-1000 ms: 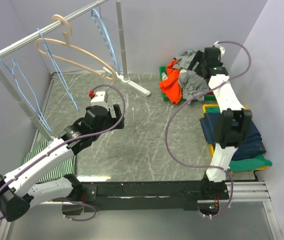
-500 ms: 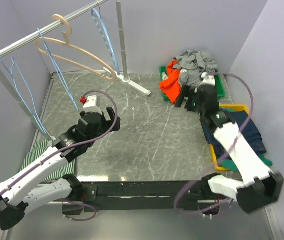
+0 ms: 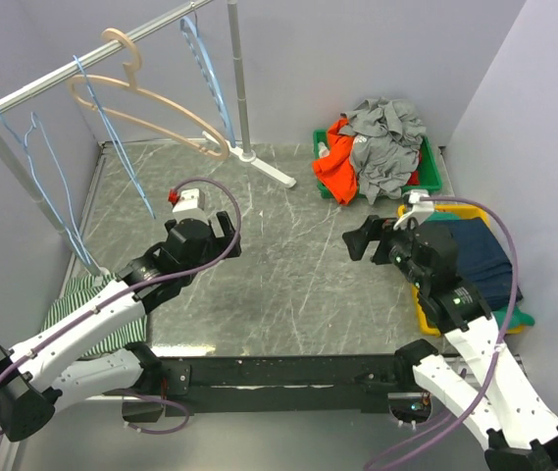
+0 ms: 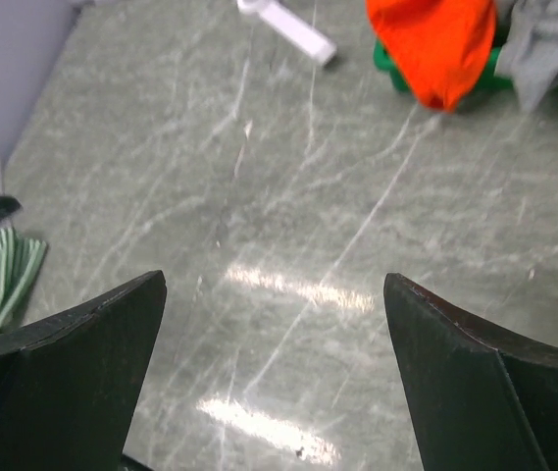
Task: Remove the t-shirt from the hanger
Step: Reset both arms
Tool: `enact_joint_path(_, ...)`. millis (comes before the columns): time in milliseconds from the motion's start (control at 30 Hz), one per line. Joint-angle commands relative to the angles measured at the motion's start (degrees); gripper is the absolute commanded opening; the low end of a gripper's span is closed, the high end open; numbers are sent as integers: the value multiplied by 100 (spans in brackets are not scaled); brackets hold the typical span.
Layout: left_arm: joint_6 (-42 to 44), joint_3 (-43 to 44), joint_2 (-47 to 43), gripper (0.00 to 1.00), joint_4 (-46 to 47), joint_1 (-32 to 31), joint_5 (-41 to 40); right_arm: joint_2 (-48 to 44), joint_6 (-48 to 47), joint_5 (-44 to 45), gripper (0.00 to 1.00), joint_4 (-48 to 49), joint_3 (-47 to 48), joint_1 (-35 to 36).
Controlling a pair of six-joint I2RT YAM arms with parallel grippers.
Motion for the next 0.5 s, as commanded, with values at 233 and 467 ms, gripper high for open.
enact_joint_path(233, 18, 121, -356, 97, 98, -21, -331, 2, -164, -444, 100, 659, -563, 46)
enact_joint_path(467, 88, -55, -575, 96, 195, -21, -472, 37, -252, -470, 100, 676, -510, 37)
